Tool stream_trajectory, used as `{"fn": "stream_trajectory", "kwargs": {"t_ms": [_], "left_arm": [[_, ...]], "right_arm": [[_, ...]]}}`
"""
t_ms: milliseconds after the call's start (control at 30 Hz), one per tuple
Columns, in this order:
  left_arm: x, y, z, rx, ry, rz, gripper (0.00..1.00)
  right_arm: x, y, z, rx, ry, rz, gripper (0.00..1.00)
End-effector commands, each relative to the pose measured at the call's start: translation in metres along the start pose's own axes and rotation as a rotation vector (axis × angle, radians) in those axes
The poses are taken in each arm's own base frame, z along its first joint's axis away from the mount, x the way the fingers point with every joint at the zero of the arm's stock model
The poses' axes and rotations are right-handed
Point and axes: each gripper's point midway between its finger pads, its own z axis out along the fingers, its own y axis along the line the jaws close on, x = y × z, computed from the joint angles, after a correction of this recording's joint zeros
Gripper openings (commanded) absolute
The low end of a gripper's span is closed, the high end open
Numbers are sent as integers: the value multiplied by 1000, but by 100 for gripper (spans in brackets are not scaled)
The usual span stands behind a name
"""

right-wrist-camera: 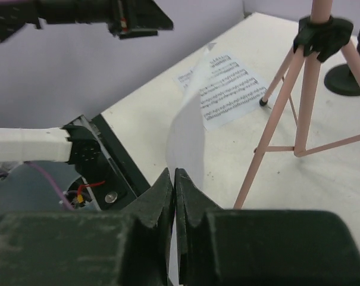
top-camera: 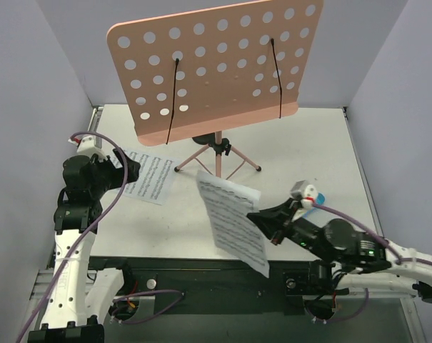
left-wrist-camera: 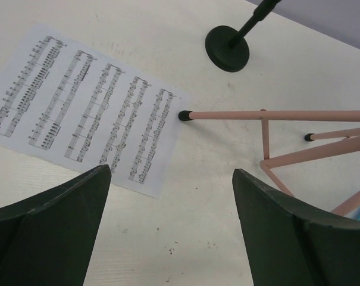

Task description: Set up the instrument practice props

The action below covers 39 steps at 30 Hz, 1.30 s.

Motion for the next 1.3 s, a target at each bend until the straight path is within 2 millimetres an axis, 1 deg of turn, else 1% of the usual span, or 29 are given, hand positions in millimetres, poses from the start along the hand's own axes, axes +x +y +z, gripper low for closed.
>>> {"fn": "stream_trajectory", "kwargs": {"t_ms": [0, 33, 67, 100, 133, 167, 200, 233, 267, 300, 333, 367, 433, 533, 600, 667, 700, 733, 767, 900, 1000, 1133, 1267], "left_arm": [[-17, -36, -2, 205, -51, 44, 92], [-10, -49, -5, 286, -26, 41, 89], [-14, -59, -7, 342, -48, 53, 88], [-6, -73, -12, 439, -19, 54, 87], [-10, -80, -14, 483, -40, 58, 87], [-2, -91, -22, 565, -17, 54, 87], [-6, -100, -27, 625, -43, 67, 87], [6, -112, -37, 714, -3, 53, 88], [2, -125, -46, 795, -32, 82, 88], [2, -139, -61, 902, -52, 93, 88], [8, -152, -75, 981, -43, 105, 88], [14, -161, -87, 1059, -36, 101, 88], [19, -172, -109, 1146, -47, 123, 88], [25, -181, -135, 1233, -76, 184, 89], [29, -186, -150, 1290, -98, 212, 89], [30, -189, -162, 1338, -113, 219, 89], [27, -192, -171, 1372, -148, 243, 89], [30, -192, -175, 1391, -136, 232, 89], [28, -194, -181, 1413, -163, 250, 89], [27, -196, -196, 1466, -177, 253, 90], [23, -199, -208, 1505, -200, 258, 92], [22, -204, -214, 1536, -209, 248, 94], [25, -210, -218, 1575, -185, 222, 95]], "right_arm": [[-9, 1, -57, -154, 74, -107, 0], [-15, 4, -63, -184, 71, -116, 0], [-18, 13, -72, -254, 72, -116, 0], [-25, 17, -80, -284, 71, -121, 0], [-27, 26, -87, -345, 80, -127, 0], [-31, 32, -95, -389, 94, -137, 0], [-33, 39, -100, -430, 108, -142, 0], [-40, 45, -107, -465, 108, -141, 0], [-40, 47, -107, -478, 121, -148, 0], [-46, 51, -111, -500, 114, -148, 0], [-47, 52, -111, -504, 116, -156, 0], [-52, 53, -112, -507, 104, -157, 0], [-59, 54, -113, -515, 78, -160, 0], [-71, 55, -117, -526, 18, -156, 0], [-77, 57, -119, -534, -13, -149, 0], [-80, 57, -120, -541, -35, -145, 0], [-84, 57, -122, -543, -52, -142, 0], [-86, 58, -123, -547, -64, -137, 0], [-88, 58, -126, -556, -75, -133, 0], [-93, 59, -128, -562, -113, -123, 0], [-93, 58, -125, -550, -114, -123, 0], [-93, 60, -120, -548, -112, -137, 0], [-104, 59, -116, -531, -165, -140, 0]]}}
